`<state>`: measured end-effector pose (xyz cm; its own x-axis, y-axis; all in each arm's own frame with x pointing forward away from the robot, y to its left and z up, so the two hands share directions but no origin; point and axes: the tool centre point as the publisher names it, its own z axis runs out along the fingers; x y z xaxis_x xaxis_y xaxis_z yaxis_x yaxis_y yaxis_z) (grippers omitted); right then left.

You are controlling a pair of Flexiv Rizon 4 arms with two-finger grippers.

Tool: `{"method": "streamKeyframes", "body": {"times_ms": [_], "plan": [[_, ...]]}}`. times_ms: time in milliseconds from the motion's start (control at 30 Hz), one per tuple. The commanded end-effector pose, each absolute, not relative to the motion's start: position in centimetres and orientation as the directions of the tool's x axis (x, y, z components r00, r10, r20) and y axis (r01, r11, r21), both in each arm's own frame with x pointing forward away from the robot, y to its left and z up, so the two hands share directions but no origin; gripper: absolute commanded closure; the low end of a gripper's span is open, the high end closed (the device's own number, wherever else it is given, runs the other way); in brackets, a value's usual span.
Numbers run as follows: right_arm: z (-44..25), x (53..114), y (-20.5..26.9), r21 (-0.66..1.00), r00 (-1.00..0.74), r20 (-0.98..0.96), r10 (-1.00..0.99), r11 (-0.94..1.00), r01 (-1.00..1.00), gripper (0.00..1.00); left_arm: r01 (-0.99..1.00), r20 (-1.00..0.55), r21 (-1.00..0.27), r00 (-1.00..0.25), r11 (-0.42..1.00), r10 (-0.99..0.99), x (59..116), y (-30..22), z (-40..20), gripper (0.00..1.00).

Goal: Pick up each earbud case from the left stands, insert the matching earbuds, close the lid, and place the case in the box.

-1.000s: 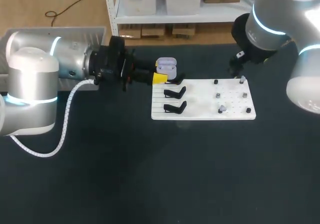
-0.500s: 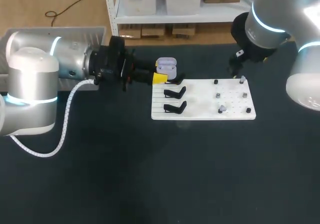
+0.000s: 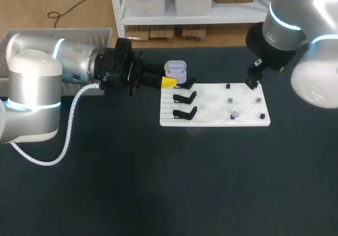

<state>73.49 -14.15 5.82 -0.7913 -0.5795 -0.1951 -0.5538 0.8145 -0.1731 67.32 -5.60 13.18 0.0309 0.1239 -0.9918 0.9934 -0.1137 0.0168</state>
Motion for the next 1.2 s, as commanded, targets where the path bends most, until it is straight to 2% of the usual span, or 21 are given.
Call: {"method": "streamKeyframes", "body": {"times_ms": [33,400,567,667,733,1100,1200], "plan": [[5.1,75.3,-13.6,-0.163,-0.809,-0.116,-0.576,0.815,-0.557,0.00,0.993,-0.992,0.017,0.031,-0.114,0.124,67.4,-5.6,13.2,1.00],[3.3,75.4,-15.0,-0.195,-0.858,-0.113,-0.501,0.858,-0.475,0.00,0.993,-0.992,0.017,0.031,-0.114,0.124,67.4,-5.6,13.2,1.00],[3.0,75.3,-15.1,-0.196,-0.863,-0.121,-0.491,0.864,-0.464,0.18,0.993,-0.992,0.017,0.031,-0.114,0.124,67.4,-5.6,13.2,1.00],[2.8,75.3,-15.0,-0.197,-0.864,-0.128,-0.488,0.866,-0.460,0.34,0.993,-0.992,0.017,0.031,-0.114,0.124,67.4,-5.6,13.2,1.00],[2.7,75.3,-14.8,-0.200,-0.865,-0.137,-0.483,0.868,-0.454,0.51,0.993,-0.992,0.017,0.031,-0.114,0.124,67.4,-5.6,13.2,1.00],[2.4,75.5,-13.7,-0.233,-0.871,-0.149,-0.468,0.873,-0.429,0.57,0.993,-0.992,0.017,0.031,-0.114,0.124,67.4,-5.6,13.2,1.00],[2.0,75.7,-13.6,-0.262,-0.869,-0.152,-0.471,0.867,-0.424,0.64,0.993,-0.992,0.017,0.031,-0.114,0.124,67.4,-5.6,13.2,1.00]]}}
